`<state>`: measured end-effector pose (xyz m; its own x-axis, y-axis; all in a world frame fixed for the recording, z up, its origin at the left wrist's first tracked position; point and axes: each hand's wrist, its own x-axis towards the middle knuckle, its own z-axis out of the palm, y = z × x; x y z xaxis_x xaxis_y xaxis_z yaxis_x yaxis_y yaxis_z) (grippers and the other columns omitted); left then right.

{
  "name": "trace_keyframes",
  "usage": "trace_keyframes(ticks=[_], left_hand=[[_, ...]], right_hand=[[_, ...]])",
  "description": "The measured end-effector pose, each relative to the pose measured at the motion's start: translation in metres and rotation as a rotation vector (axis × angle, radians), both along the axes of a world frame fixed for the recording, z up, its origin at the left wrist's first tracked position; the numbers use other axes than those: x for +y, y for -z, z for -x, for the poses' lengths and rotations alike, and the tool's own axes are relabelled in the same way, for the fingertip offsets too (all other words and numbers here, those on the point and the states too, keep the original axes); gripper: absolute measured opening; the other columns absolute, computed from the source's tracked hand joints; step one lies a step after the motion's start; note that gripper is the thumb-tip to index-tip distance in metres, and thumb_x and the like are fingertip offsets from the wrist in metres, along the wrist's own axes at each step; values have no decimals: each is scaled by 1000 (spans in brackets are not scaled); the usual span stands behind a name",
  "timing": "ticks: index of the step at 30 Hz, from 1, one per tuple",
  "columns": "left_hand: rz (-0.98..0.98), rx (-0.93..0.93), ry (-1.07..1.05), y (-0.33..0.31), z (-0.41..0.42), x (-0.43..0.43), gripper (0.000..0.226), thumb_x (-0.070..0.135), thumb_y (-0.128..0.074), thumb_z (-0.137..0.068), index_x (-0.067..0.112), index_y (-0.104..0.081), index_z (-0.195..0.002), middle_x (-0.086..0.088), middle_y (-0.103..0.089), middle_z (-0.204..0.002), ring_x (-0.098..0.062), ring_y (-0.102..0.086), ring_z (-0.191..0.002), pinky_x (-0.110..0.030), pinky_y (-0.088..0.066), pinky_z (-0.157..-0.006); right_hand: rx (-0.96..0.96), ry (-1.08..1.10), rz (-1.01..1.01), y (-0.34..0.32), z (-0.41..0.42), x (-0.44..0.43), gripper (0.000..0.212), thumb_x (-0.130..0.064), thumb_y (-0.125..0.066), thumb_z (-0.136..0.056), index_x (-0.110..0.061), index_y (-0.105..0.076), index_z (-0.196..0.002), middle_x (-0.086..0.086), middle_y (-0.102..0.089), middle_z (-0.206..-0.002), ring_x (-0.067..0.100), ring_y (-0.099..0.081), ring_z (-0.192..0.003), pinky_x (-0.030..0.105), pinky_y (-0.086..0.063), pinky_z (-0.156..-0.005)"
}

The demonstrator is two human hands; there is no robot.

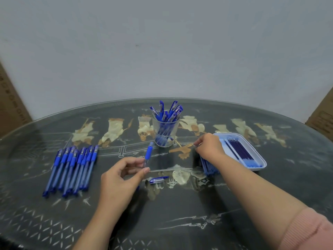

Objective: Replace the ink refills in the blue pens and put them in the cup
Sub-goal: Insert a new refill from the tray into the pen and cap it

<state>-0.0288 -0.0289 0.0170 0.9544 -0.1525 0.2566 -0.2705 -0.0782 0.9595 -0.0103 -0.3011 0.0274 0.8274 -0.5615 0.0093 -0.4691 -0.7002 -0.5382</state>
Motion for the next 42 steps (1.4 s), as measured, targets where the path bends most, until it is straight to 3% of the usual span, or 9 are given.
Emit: trace_keyframes(ticks=[4, 10, 13, 17, 22, 29, 35, 39, 42], left_hand=[[47, -1, -43, 3, 0, -3, 24, -2, -79, -73, 16, -73, -87, 3, -75, -84, -7, -70, -77, -9, -51, -71], [134, -15, -126, 4, 3, -8, 22, -2, -75, -78, 13, -70, -93, 4, -73, -92, 2, -68, -80, -6, -50, -74], [133, -10, -128, 7, 4, -11, 23, -1, -75, -78, 16, -70, -92, 4, -73, -93, 1, -68, -82, -6, -50, -75], [99, -6, -99, 10, 8, -16, 24, 1, -76, -77, 20, -70, -91, 5, -73, -91, -2, -69, -84, -7, -50, -75], [84, -29, -118, 12, 10, -18, 24, 2, -77, -78, 20, -70, -92, 5, -73, -91, -2, -69, -84, -8, -51, -75], [58, -54, -120, 14, 11, -18, 25, 2, -77, -78, 22, -70, -92, 5, -73, -89, 0, -68, -84, -8, -51, -75], [58, -59, -101, 15, 9, -17, 24, 2, -76, -78, 19, -71, -94, 4, -73, -91, -1, -68, -85, -7, -50, -75], [66, -44, -86, 16, 8, -17, 23, 2, -75, -80, 19, -71, -95, 3, -73, -92, -2, -68, -85, -8, -50, -75], [66, -48, -77, 16, 7, -16, 25, 1, -73, -82, 23, -71, -94, 5, -73, -93, -2, -68, -85, -8, -50, -75]], right_hand=[[-43, -20, 16, 3, 3, 2, 30, 2, -52, -89, -14, -70, -107, 10, -63, -110, 24, -60, -91, 29, -46, -69], [-272, 65, 4, -1, 30, -8, 25, -4, -51, -93, -18, -68, -103, 0, -61, -71, 11, -52, -57, 23, -36, -49], [-231, 177, 45, -1, 47, -32, 31, -1, -48, -91, -14, -70, -109, 5, -68, -88, 19, -57, -67, 29, -42, -60], [-13, 249, 167, 8, 59, -62, 38, 1, -49, -87, -10, -70, -117, 11, -67, -120, 31, -60, -111, 32, -47, -87], [105, 225, 289, 19, 61, -73, 31, -4, -53, -87, -11, -72, -111, 11, -68, -114, 31, -61, -109, 30, -48, -81], [105, 228, 286, 17, 57, -72, 32, 0, -50, -87, -8, -69, -112, 11, -68, -114, 30, -62, -106, 32, -50, -77], [-13, 291, 147, 3, 61, -57, 44, 3, -47, -87, -10, -65, -125, 13, -65, -120, 33, -59, -111, 32, -45, -80], [-292, 239, -41, -17, 63, -26, 38, -3, -45, -95, -10, -61, -129, 10, -63, -89, 20, -55, -65, 28, -39, -59], [-459, 162, -290, -32, 65, 9, 39, -2, -49, -95, -15, -60, -130, -1, -62, -87, 10, -52, -64, 26, -45, -58]])
